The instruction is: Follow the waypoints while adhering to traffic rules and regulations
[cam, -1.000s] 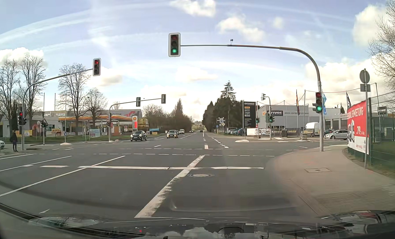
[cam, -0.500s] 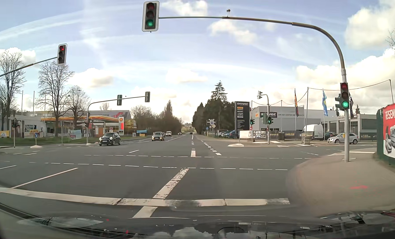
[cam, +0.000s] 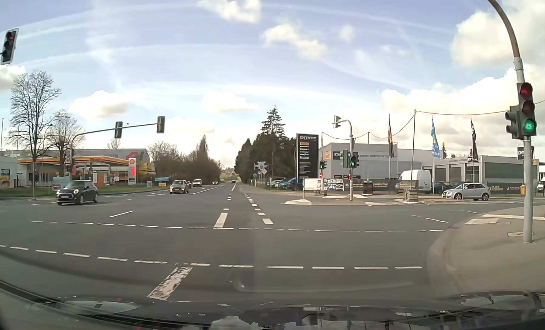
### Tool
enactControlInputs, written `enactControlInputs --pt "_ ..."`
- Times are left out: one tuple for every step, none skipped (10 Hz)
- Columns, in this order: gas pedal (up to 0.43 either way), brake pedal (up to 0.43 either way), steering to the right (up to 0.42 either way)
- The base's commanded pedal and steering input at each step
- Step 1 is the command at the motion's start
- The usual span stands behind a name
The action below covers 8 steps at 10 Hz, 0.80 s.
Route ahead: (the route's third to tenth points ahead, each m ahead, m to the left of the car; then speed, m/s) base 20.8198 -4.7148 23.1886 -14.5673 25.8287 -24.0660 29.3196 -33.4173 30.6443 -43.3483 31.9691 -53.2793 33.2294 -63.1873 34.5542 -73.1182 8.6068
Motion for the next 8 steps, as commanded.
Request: enactControlInputs --pt "0.000 0.000 0.131" --pt "0.000 0.000 0.135" --pt "0.000 0.000 0.141" --pt "0.000 0.000 0.150" --pt "0.000 0.000 0.157" --pt "0.000 0.000 0.166" --pt "0.000 0.000 0.170" --pt "0.000 0.000 0.174"
